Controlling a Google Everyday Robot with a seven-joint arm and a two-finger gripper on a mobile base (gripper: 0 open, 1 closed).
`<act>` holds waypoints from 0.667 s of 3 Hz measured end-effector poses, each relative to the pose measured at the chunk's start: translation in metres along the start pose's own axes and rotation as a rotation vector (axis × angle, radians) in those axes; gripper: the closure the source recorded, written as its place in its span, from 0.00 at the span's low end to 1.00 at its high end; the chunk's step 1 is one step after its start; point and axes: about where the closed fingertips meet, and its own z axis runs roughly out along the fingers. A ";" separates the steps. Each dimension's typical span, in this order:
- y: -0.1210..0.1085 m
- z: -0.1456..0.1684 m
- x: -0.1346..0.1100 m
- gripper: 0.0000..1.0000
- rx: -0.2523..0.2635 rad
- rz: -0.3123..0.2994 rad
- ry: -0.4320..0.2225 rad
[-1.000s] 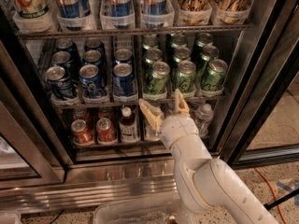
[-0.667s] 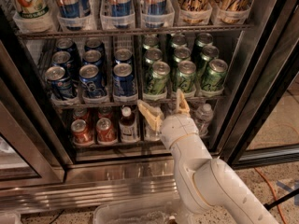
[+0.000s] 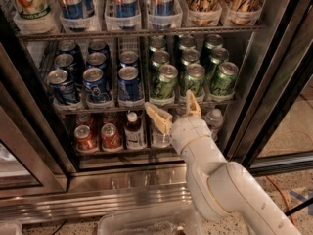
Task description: Pick green can from middle shelf of fridge
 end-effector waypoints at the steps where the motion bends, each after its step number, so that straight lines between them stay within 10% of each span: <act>1: 0.003 0.005 0.001 0.18 -0.018 0.002 0.011; 2: 0.009 0.011 0.004 0.18 -0.035 0.008 0.016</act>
Offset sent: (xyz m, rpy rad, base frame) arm 0.0133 0.0202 -0.0061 0.0004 0.0241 0.0555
